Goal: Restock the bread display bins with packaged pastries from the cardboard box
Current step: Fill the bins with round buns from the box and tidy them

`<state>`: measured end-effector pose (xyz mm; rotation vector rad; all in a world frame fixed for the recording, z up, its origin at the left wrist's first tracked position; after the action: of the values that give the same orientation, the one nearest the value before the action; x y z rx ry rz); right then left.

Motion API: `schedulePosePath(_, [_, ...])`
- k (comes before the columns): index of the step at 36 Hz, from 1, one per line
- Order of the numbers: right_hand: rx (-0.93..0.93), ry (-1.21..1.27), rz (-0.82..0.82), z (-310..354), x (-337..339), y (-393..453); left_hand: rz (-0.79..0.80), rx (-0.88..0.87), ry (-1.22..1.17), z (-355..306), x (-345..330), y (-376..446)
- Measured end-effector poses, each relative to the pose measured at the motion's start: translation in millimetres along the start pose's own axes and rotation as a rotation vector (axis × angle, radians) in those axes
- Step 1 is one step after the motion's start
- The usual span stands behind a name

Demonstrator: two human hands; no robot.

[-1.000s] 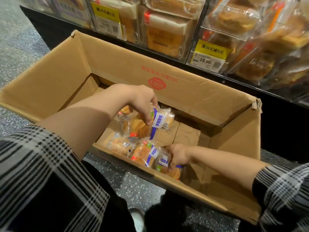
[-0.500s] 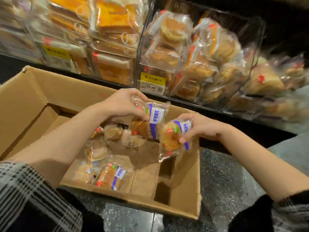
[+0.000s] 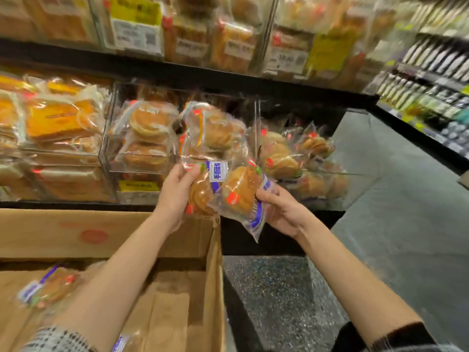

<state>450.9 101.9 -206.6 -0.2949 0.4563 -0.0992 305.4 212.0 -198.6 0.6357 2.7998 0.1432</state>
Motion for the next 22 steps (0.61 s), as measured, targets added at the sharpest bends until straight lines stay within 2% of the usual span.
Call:
schedulePosePath(4, [0.080, 0.163, -0.090, 15.1, 27.2, -14.9, 0.066, -0.077, 0.157, -2.7, -33.4, 3.3])
schedulePosePath(10, [0.280, 0.414, -0.206, 57.2, 80.2, -56.3, 0.095, -0.161, 0.150, -28.8, -76.4, 14.8])
schedulePosePath(15, [0.460, 0.370, -0.386, 120.0, 120.1, -91.5, 0.229, -0.254, 0.249, -61.1, -129.0, 32.8])
schedulePosePath(17, [0.525, 0.315, -0.516, 142.2, 140.3, -104.8, 0.288, -0.308, 0.346, -69.5, -151.6, 44.2])
schedulePosePath(19, [0.540, 0.242, -0.615, 157.6, 158.1, -106.9, 0.332, -0.328, 0.411, -70.5, -170.8, 54.2])
schedulePosePath(22, [0.459, 0.142, -0.752, 167.0, 179.5, -100.2, 0.371, -0.337, 0.488, -69.1, -190.8, 65.2])
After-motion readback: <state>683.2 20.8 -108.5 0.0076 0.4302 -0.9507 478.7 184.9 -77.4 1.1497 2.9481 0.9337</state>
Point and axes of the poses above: each hand's wrist, its own y-axis towards the middle knuckle, its own x-axis out of the back of the hand, z = x × y, the point moved 9 cm from there along y, towards the middle knuckle, and after that the axes turned 10 degrees about -x, right-handed, at the moved point
